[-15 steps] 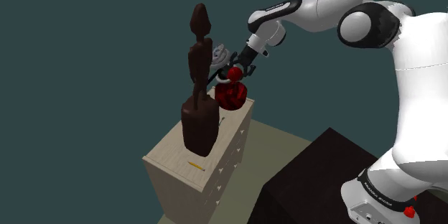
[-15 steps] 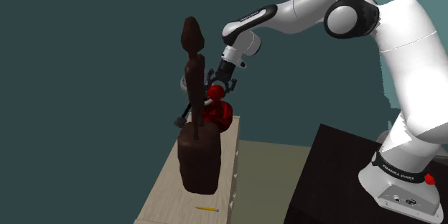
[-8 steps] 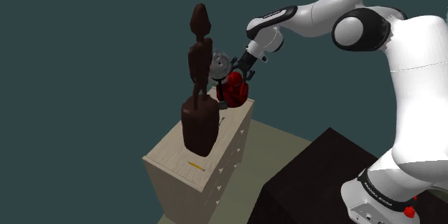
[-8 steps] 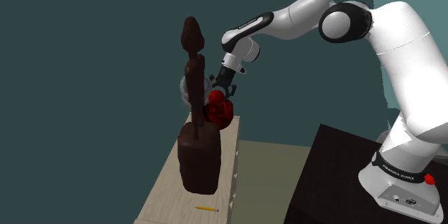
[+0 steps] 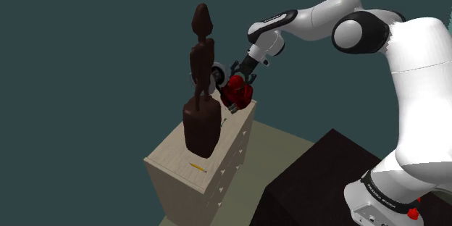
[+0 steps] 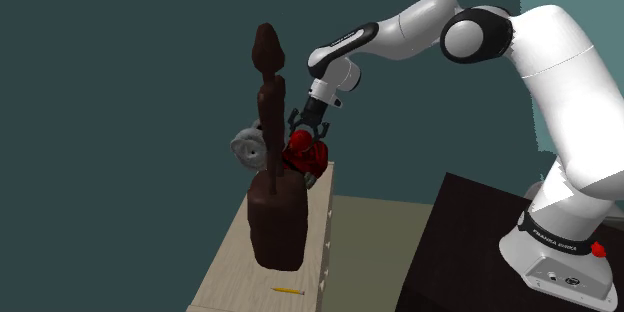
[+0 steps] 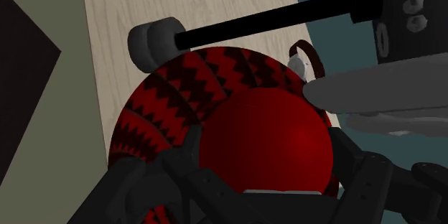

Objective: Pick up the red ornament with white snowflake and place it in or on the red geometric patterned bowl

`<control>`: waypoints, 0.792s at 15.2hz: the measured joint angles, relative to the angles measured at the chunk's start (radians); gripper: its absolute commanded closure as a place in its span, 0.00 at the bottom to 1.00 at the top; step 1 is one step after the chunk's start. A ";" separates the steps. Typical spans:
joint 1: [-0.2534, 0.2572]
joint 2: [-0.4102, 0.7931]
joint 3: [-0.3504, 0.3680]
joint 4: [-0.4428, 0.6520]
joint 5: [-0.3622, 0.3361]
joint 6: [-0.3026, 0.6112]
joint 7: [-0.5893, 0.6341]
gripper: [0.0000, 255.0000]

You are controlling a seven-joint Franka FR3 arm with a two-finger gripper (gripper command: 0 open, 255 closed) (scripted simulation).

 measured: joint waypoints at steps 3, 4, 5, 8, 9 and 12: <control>0.000 0.000 0.000 0.000 0.000 0.000 0.000 0.00; 0.000 0.000 0.000 0.000 0.000 0.000 0.000 0.00; 0.000 0.000 0.000 0.000 0.000 0.000 0.000 0.00; 0.000 0.000 0.000 0.000 0.000 0.000 0.000 0.00; -0.004 -0.007 -0.002 0.002 -0.003 -0.010 0.001 0.00; -0.025 -0.053 -0.014 -0.010 -0.013 -0.054 0.002 0.00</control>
